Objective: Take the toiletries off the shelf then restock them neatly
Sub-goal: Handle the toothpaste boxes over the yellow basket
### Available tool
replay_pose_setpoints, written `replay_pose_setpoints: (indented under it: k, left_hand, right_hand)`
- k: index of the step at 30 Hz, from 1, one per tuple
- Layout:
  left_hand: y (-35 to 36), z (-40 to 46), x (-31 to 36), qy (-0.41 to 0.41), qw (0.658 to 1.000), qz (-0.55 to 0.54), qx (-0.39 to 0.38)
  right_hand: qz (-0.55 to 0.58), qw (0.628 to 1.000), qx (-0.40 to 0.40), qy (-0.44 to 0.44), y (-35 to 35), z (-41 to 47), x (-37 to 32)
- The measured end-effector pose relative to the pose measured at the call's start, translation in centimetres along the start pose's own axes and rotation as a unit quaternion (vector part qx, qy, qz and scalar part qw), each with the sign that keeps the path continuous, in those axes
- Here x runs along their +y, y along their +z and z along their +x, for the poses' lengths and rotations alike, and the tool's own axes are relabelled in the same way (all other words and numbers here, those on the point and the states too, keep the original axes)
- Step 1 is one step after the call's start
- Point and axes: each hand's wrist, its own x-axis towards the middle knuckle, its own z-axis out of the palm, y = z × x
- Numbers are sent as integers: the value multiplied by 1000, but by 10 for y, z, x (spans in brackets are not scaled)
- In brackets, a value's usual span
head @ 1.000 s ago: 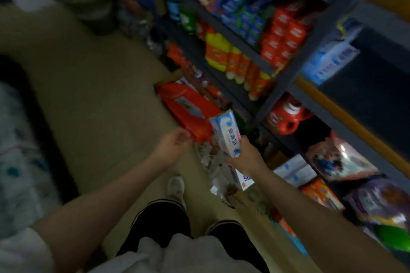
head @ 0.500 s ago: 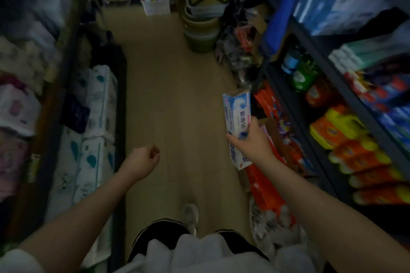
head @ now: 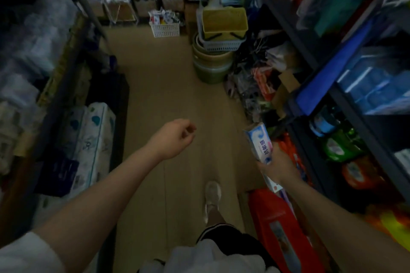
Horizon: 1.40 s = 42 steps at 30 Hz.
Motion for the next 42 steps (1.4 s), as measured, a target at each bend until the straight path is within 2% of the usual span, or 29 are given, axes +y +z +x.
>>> replay_pose_setpoints:
  k: [7,10,17,23,29,31,34,37,39,42]
  left_hand:
    - [-42,160,-59,-62,995,52,-66]
    - [-63,217,-87,-101,991,51,-70]
    - [-106,360,-166,-149,986,52,-44]
    - [-157,514,-206,-122,987,66,-77]
    - [-197,687,-187,-21,996,57,-72]
    - [-203,741,-174,21,997,35,-66]
    - [-203,821,-155,73,995,-3,-72]
    - [-191,892,-156,83,993,-27,-81]
    - [-180,930,-170,65,995,-39,-70]
    - [-163,968,-196,38,996,-43,-65]
  right_hand:
    - [-17,999,-45,-21,-53,186,-74]
    - [-37,996,-46,-70,-72,254,-122]
    - [19,990,-28,-138,-87,414,-215]
    - [30,996,-14,-82,-97,555,-265]
    - [29,999,14,42,-122,685,-261]
    - [64,994,17,88,-128,720,-255]
    - [181,973,5,143,-131,779,-240]
    - [308,935,-7,175,-123,842,-232]
    - [383,900,-14,209,-110,882,-234]
    - [456,828,-35,323,-81,930,-238]
